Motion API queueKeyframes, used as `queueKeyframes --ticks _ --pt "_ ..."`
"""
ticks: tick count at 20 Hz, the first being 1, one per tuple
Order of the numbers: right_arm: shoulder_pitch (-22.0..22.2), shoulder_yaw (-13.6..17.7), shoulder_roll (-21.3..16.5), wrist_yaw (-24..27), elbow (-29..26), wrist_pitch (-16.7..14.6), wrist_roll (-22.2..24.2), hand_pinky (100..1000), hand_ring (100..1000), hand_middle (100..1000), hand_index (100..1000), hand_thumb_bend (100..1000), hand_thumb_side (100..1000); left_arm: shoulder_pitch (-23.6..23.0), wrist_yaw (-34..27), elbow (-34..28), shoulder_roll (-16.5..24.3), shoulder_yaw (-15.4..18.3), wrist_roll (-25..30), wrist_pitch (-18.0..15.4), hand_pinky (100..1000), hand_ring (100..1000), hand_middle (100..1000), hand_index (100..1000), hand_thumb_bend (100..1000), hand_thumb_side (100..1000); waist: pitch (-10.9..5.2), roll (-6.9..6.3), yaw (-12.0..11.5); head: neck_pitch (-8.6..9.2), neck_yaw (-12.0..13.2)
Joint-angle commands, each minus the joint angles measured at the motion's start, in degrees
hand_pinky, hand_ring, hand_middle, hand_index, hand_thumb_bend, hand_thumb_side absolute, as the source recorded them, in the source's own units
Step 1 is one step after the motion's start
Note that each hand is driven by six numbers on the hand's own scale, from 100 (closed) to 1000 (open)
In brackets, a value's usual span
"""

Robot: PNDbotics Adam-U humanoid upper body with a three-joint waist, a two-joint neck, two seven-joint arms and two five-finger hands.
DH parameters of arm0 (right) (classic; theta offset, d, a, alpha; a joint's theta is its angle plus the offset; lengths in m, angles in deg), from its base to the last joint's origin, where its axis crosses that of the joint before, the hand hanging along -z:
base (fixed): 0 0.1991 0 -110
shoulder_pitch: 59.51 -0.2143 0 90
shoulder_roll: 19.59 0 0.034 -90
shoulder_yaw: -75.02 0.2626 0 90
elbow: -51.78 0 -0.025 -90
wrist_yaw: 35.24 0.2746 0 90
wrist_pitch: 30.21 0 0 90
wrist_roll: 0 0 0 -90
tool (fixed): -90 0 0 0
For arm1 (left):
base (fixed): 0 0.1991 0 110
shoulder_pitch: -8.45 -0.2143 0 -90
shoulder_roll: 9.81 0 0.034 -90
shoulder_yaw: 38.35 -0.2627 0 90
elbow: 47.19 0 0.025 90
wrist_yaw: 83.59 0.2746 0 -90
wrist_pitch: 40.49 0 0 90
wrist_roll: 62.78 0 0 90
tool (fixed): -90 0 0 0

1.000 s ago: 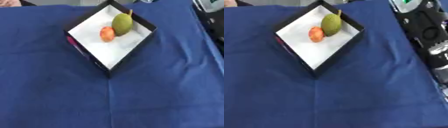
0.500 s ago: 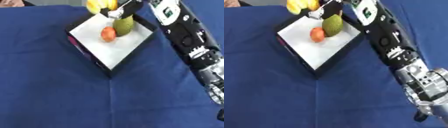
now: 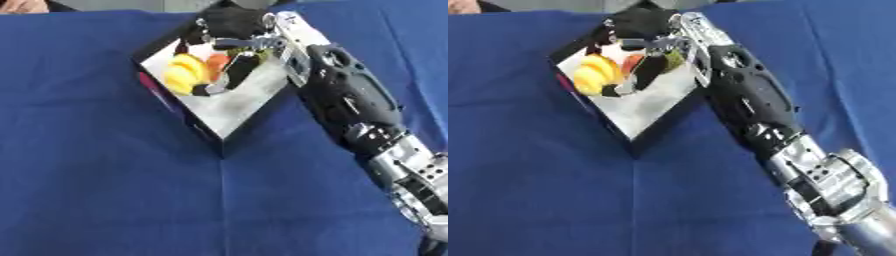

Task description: Pick up objects on the table and place them in the box.

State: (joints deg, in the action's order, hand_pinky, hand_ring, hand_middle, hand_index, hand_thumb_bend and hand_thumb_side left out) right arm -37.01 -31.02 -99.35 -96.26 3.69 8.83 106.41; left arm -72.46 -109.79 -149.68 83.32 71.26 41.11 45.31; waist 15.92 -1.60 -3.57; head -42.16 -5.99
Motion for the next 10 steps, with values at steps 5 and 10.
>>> queueKeyframes --ticks 5,10 --pt "-0.8 2.6 -1.0 3.8 -2.7 -1.0 2.5 1000 861 779 913 344 568 0.4 -0.3 -0.7 1.2 0.2 0.6 0.0 712 717 698 765 100 645 -2.2 -0.15 0.4 0.28 0.5" --pt "-0.2 6.6 -3.9 15.7 -8.1 -0.6 4.5 1000 840 771 915 122 340 0.3 -0.3 -0.6 1.2 0.3 0.7 -0.2 712 717 698 765 100 644 -2.23 -0.42 0.9 0.17 1.1"
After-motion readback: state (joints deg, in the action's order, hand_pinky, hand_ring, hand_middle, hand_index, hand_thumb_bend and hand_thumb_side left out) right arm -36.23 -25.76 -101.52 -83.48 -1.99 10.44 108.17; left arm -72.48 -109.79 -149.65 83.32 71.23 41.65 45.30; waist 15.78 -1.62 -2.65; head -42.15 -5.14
